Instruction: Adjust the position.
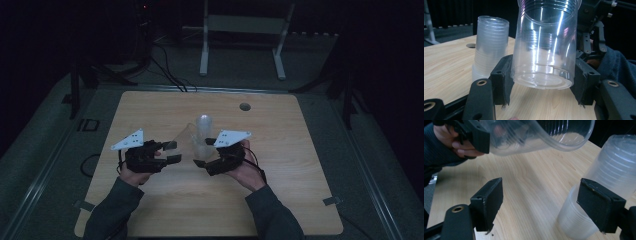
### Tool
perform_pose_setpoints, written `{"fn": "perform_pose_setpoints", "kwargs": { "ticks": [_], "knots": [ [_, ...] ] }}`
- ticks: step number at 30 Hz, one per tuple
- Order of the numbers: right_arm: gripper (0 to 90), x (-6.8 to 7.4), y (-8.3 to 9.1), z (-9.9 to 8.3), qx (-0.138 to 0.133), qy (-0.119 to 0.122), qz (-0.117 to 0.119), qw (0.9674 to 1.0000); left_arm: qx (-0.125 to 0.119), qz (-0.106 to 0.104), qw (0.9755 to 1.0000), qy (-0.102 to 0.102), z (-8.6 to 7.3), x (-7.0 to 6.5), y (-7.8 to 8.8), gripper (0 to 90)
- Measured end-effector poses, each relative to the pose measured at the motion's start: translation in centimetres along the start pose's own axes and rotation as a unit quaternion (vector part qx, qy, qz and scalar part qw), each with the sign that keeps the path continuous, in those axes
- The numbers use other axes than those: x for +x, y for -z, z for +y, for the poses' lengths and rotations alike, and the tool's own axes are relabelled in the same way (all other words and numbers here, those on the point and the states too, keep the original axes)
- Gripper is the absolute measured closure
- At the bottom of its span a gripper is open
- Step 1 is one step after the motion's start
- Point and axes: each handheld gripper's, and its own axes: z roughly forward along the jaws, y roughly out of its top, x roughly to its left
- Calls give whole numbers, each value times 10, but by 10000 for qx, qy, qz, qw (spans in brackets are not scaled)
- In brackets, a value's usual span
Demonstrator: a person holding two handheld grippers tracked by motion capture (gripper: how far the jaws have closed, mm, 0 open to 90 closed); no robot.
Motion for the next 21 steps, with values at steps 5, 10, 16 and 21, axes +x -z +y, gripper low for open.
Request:
{"fn": "perform_pose_setpoints", "kwargs": {
  "ticks": [5,10,16,21],
  "knots": [
    [204,0,1,4,-140,-66,117,9998,-68,-107,9999,28,-1,0,0,415],
    [203,0,2,7,-256,-129,233,9993,-166,-182,9997,85,-2,1,1,415],
    [195,0,1,10,-366,-218,384,9984,-279,-253,9992,143,-3,3,2,414],
    [196,0,-1,13,-501,-353,584,9964,-311,-274,9990,159,-3,3,1,414]
  ]
}}
